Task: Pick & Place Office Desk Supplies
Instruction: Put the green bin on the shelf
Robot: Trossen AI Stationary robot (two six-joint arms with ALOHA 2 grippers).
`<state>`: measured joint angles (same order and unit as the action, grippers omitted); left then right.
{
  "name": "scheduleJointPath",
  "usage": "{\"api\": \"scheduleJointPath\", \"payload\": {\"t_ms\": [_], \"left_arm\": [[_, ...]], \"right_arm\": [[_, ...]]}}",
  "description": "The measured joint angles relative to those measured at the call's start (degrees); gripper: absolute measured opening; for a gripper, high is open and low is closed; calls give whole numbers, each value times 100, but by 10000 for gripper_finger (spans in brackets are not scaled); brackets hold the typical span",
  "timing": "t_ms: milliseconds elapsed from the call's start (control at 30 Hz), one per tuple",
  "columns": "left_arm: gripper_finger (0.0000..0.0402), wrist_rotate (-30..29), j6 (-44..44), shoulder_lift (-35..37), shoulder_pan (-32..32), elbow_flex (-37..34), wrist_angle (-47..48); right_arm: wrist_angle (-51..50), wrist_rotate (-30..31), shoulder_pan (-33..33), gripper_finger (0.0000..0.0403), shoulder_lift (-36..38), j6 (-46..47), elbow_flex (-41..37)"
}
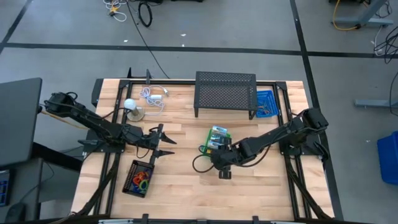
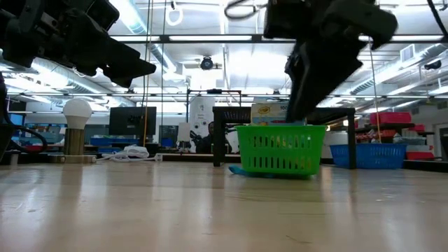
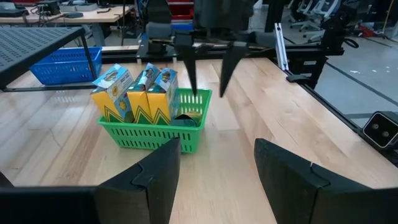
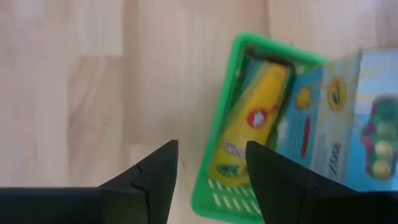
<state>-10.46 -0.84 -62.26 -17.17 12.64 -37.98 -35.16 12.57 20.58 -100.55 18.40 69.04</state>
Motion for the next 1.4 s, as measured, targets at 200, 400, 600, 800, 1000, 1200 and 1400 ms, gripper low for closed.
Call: {"api": "scheduleJointPath", "payload": {"t_ms": [200,400,600,800,1000,1200,1400], "left_arm": [[213,-2,0,2,2,0,-18],[213,-4,7,2,0,0,-28],[213,-13,0,2,13,0,-33],[213,-17,1,2,39,0,-35],[213,-7,0,2,39,0,-37],[213,-20,16,2,39,0,-32],[213,-22,24,2,39,0,-35]], "right_arm": [[135,14,-2,197,-205,-115,-4],[73,146,-30,196,-463,-186,0],[84,444,-49,184,-716,-191,2],[74,559,-55,97,-781,1,8],[27,321,-38,10,-787,-70,4],[-222,832,121,4,-798,-3,-2],[-361,1320,376,3,-801,74,-11]]}}
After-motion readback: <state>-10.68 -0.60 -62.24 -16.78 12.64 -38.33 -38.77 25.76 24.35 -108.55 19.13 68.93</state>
